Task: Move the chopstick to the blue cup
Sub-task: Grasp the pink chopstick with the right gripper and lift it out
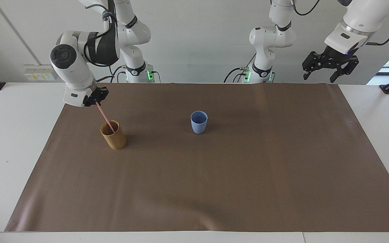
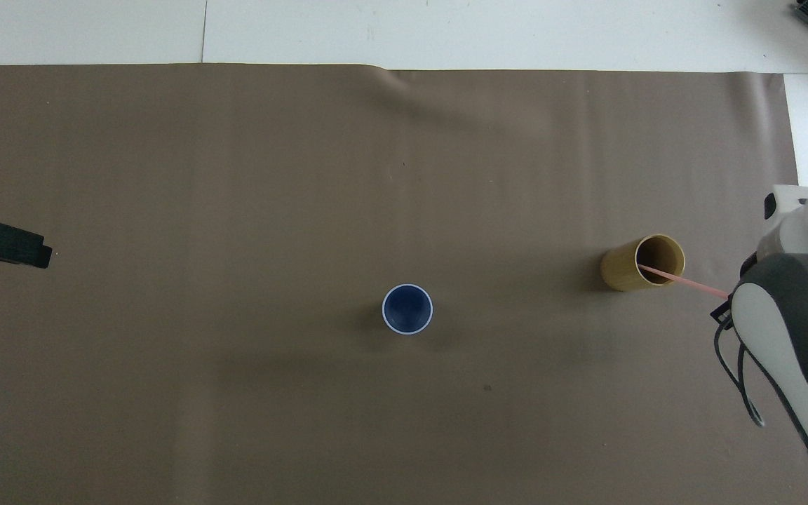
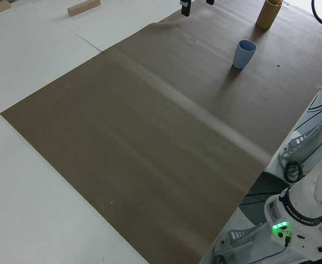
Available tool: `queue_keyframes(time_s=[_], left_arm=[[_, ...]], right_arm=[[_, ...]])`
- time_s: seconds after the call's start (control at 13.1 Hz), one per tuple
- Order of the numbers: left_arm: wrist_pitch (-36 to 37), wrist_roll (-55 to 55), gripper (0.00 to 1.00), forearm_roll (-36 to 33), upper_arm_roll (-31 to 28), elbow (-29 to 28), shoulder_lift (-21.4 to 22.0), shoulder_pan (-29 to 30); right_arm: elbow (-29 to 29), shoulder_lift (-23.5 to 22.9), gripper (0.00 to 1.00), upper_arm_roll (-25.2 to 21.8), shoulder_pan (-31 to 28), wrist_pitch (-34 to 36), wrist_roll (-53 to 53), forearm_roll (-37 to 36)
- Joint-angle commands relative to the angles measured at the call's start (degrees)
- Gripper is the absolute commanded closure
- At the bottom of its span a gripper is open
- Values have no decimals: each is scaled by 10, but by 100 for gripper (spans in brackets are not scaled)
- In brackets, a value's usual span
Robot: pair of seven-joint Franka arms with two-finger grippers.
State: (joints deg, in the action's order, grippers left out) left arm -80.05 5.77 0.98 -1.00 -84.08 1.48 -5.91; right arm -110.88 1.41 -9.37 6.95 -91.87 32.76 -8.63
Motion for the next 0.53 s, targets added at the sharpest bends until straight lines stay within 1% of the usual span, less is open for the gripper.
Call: queue_keyframes(time_s=[0.0, 0.31, 0.46], left_arm=[[9, 6, 0, -8, 8, 1, 5, 12], [9, 6, 0, -8, 8, 1, 5, 12], [9, 6, 0, -8, 8, 1, 5, 12]], right_arm=[[53, 10, 100, 3, -4, 73, -10, 0], [115, 30, 100, 1, -5, 162, -11, 0], [153, 31, 100, 5, 0, 205, -26, -2]])
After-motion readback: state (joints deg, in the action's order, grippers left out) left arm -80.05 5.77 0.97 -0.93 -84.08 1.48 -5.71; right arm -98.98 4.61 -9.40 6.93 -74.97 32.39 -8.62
